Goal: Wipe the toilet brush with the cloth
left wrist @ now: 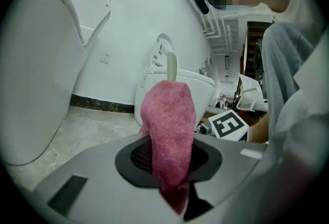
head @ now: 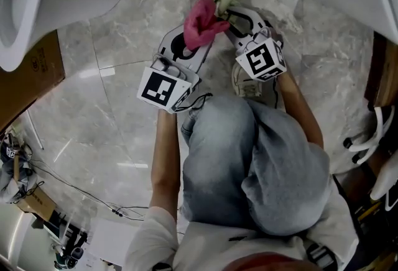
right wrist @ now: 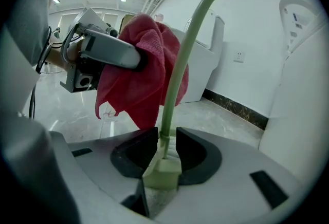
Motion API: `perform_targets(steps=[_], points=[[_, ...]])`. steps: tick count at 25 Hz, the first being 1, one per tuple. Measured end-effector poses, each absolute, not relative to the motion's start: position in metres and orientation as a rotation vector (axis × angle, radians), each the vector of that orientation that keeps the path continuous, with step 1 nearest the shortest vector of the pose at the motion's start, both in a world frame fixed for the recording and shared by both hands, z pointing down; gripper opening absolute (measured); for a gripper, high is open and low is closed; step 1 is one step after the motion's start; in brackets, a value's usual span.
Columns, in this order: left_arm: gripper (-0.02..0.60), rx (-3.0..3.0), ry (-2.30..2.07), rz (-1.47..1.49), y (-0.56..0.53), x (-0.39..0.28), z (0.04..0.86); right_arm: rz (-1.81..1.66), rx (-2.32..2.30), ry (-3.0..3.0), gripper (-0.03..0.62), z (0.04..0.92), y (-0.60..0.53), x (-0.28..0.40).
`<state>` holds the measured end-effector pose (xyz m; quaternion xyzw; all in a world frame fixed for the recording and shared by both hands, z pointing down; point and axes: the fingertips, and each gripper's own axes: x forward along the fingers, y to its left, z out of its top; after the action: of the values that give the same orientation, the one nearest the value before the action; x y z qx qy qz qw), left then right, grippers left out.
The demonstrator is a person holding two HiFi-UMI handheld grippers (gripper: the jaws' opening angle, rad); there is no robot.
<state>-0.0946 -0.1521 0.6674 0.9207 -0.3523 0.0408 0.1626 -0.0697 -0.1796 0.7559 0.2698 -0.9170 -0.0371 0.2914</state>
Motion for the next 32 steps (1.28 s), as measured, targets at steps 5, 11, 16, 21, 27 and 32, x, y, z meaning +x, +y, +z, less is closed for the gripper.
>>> perform_targets(steps=[5, 11, 16, 21, 27, 32], points=[[0.083, 2.622, -0.992, 0.086, -0.164, -0.093, 0.676, -0.114, 0.667, -2.469, 0.095, 0.762, -0.186, -0.08], [0.162, 2.632, -0.915, 0.081, -0.173, -0.075, 0.687, -0.169, 0.629, -2.481, 0.063, 0.765, -0.185, -0.084], [0.183, 2.606, -0.945, 0.108, -0.185, -0.066, 0.704, -0.201, 0.614, -2.497, 0.061, 0.765, -0.183, -0.084], [0.151, 2.626, -1.035, 0.201, -0.198, -0.06, 0.712, -0.211, 0.614, -2.498, 0.063, 0.765, -0.184, -0.084], [0.125, 2.64, -1.058, 0.293, -0.197, -0.06, 0.711, -0.216, 0.614, -2.497, 0.06, 0.766, -0.183, -0.083], [0.125, 2.635, -1.069, 0.271, -0.195, -0.064, 0.705, -0.225, 0.606, -2.501, 0.06, 0.765, -0.182, -0.084]])
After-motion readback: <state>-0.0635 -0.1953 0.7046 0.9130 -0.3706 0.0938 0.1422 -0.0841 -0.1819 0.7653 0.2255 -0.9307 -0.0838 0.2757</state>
